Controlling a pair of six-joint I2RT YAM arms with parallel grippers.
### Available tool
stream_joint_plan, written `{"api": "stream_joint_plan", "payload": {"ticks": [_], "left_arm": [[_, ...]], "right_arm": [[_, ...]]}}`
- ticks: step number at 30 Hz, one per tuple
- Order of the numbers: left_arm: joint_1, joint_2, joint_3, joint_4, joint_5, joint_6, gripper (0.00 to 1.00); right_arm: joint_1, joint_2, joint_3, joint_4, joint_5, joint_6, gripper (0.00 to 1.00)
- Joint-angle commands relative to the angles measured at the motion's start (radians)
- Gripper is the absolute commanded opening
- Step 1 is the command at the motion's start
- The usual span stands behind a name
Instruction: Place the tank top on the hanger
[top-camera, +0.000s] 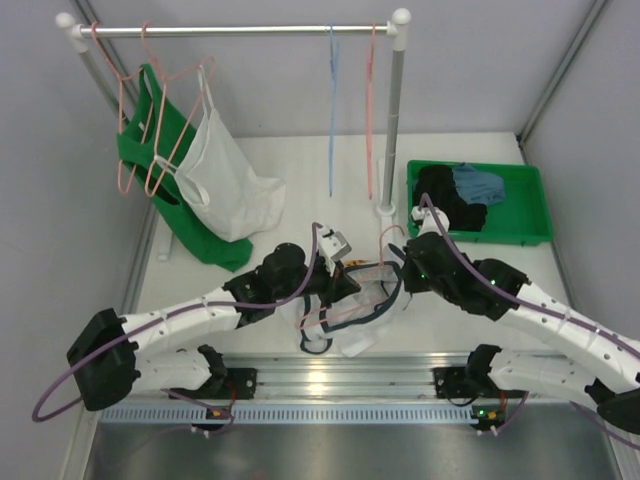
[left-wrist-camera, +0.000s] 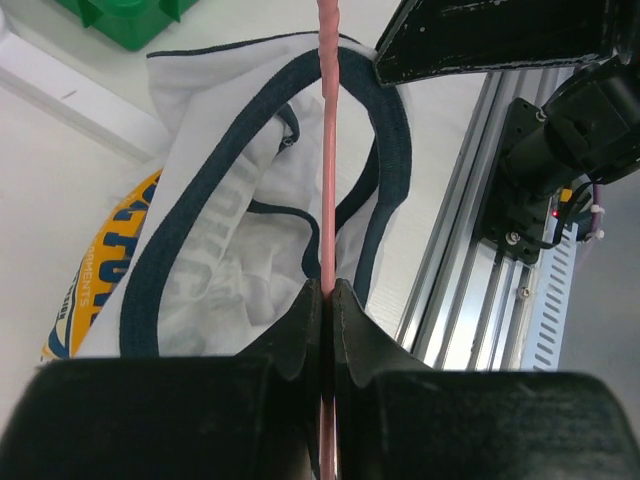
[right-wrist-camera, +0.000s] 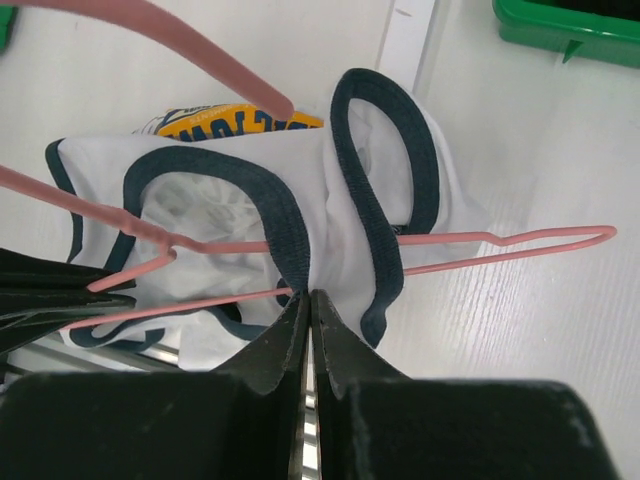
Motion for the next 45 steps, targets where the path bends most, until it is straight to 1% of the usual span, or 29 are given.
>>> {"api": "stream_joint_plan", "payload": {"ticks": [1,4,5,7,8,11,16,18,21,25,29,32,36,37,39,40,43,44,45], "left_arm": [[-0.008,0.017,-0.023,0.2,0.024,-0.007,0.0],[-0.008,0.027,-0.03,0.228,0.016,-0.012,0.0],[-0.008,0.031,-0.036,0.233,0.008,-0.012,0.0],[-0.008,0.039,-0.045,0.246,0.004,-0.015,0.0],[-0.008,0.042,-0.05,0.254,0.004,-0.017,0.0],[-0.008,0.057,-0.053,0.27,0.008,-0.024,0.0],[-0.008,0.088,-0.043,0.273,0.017,-0.029,0.0],[-0.008,0.096,-0.04,0.279,0.021,-0.032,0.0],[-0.008,0.1,-0.034,0.277,0.025,-0.034,0.0],[-0.01,0.109,-0.02,0.262,0.034,-0.032,0.0],[-0.01,0.117,-0.011,0.253,0.037,-0.029,0.0],[-0.013,0.129,-0.001,0.248,0.034,-0.029,0.0],[-0.022,0.143,0.032,0.231,0.03,-0.023,0.0],[-0.024,0.149,0.035,0.227,0.03,-0.021,0.0],[-0.027,0.152,0.044,0.227,0.028,-0.021,0.0],[-0.027,0.154,0.045,0.222,0.03,-0.02,0.0],[-0.028,0.154,0.053,0.213,0.025,-0.018,0.0],[-0.03,0.154,0.055,0.202,0.022,-0.02,0.0],[-0.03,0.157,0.064,0.193,0.019,-0.021,0.0]], "right_arm": [[-0.011,-0.016,0.069,-0.021,0.039,0.008,0.02],[-0.011,-0.021,0.07,-0.025,0.046,0.01,0.12],[-0.011,-0.027,0.067,-0.015,0.037,0.01,0.2],[-0.009,-0.059,0.041,0.033,-0.007,-0.032,0.27],[-0.009,-0.071,0.031,0.054,-0.039,-0.042,0.35],[-0.003,-0.098,0.006,0.13,-0.084,-0.087,0.45],[0.022,-0.082,-0.014,0.231,-0.092,-0.133,0.54],[0.022,-0.052,-0.025,0.255,-0.086,-0.144,0.55],[0.025,-0.003,-0.048,0.291,-0.053,-0.148,0.55],[0.026,0.016,-0.089,0.367,0.009,-0.151,0.55],[0.026,0.031,-0.098,0.424,0.02,-0.158,0.49],[0.026,0.039,-0.109,0.437,0.046,-0.17,0.46],[0.026,0.05,-0.134,0.453,0.057,-0.181,0.45],[0.026,0.054,-0.137,0.455,0.059,-0.178,0.4],[0.026,0.062,-0.144,0.457,0.068,-0.174,0.36],[0.026,0.062,-0.146,0.458,0.069,-0.174,0.3],[0.026,0.059,-0.15,0.455,0.088,-0.174,0.19],[0.026,0.06,-0.152,0.455,0.095,-0.174,0.12],[0.028,0.054,-0.152,0.453,0.097,-0.174,0.08]]}}
